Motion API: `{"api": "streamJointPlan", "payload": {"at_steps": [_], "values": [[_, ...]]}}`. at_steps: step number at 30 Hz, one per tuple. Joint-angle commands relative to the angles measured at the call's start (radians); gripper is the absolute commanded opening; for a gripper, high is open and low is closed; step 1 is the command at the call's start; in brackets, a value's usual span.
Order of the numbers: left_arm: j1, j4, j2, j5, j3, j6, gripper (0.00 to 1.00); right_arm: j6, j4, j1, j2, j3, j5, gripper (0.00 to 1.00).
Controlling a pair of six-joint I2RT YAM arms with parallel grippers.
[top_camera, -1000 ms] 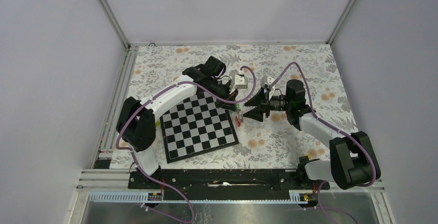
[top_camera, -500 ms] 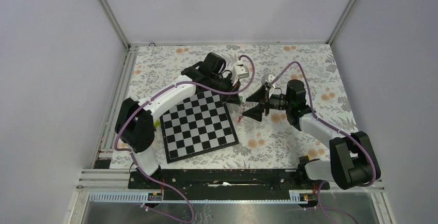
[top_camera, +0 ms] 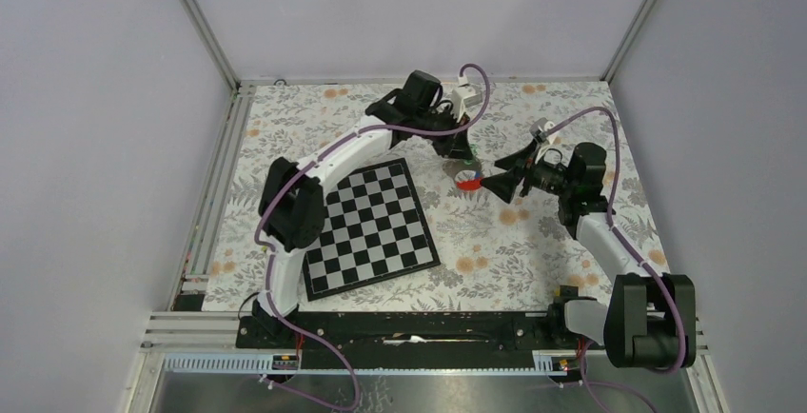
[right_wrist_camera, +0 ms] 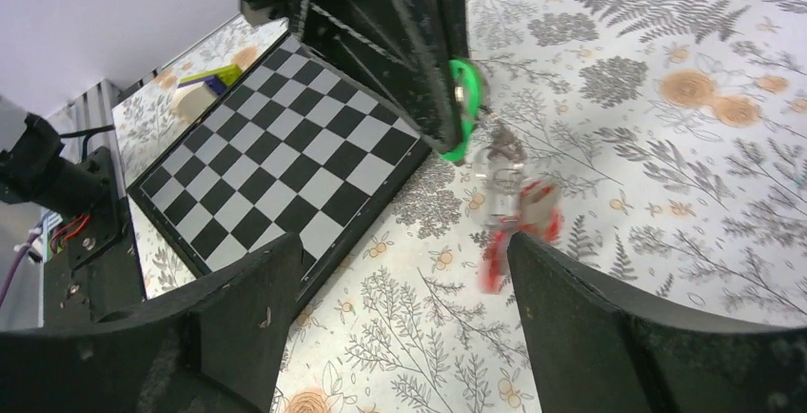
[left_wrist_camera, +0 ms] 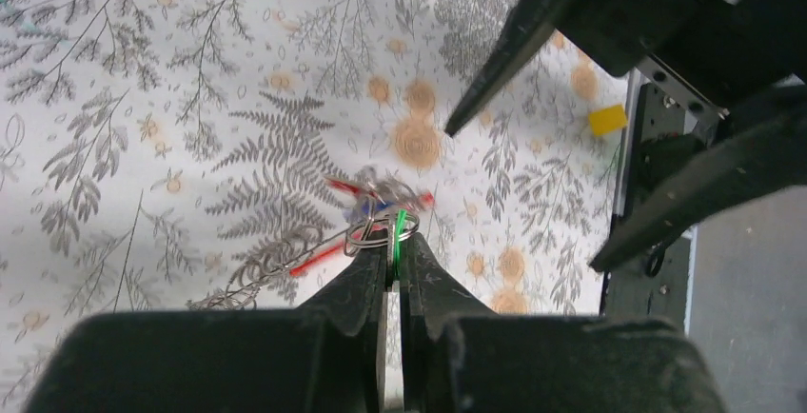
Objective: Put the keys on the keyring
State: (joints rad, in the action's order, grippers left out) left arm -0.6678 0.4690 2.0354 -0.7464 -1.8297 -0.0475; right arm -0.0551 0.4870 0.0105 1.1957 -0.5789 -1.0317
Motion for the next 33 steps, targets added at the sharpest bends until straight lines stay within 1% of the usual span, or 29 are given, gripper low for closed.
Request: {"api": "streamJointPlan", "payload": {"at_steps": [1,3,5,8,11,14,16,19,21,26,29,33], "values": [[-0.038,-0.069,0.097,-0.063,-0.204,0.100,0.00,-0.042,-0.044,-0.069,-0.049,-0.026,0.047,0.86],[-0.058,-0.072,0.136,-0.065,-0.240,0.105,0.00,-0.046,-0.058,-0.097,-0.055,-0.029,0.059,0.87],[-0.072,-0.100,0.149,-0.067,-0.212,0.110,0.00,-0.052,-0.060,-0.119,-0.060,-0.027,0.062,0.87],[-0.086,-0.146,0.131,-0.061,-0.087,0.094,0.00,-0.054,-0.059,-0.131,-0.060,-0.015,0.052,0.87],[-0.093,-0.204,0.098,-0.049,0.095,0.076,0.00,-0.049,-0.048,-0.134,-0.057,0.001,0.050,0.87],[-0.106,-0.205,0.077,-0.040,0.240,0.055,0.00,-0.049,-0.045,-0.137,-0.051,0.003,0.049,0.87],[-0.121,-0.205,0.065,-0.037,0.322,0.024,0.00,-0.042,-0.045,-0.139,-0.051,0.003,0.043,0.87],[-0.140,-0.204,0.043,-0.043,0.395,0.007,0.00,-0.039,-0.046,-0.146,-0.054,0.004,0.028,0.87],[-0.147,-0.203,0.030,-0.035,0.423,-0.006,0.00,-0.031,-0.056,-0.153,-0.058,0.005,0.014,0.87],[-0.151,-0.164,0.025,-0.005,0.430,-0.035,0.00,0.049,-0.194,-0.165,-0.079,-0.021,-0.005,0.87],[-0.151,-0.131,0.030,-0.002,0.418,-0.042,0.00,0.126,-0.273,-0.167,-0.092,-0.033,-0.009,0.86],[-0.150,-0.067,0.022,0.024,0.411,-0.075,0.00,0.289,-0.460,-0.167,-0.102,-0.067,0.014,0.86]]}}
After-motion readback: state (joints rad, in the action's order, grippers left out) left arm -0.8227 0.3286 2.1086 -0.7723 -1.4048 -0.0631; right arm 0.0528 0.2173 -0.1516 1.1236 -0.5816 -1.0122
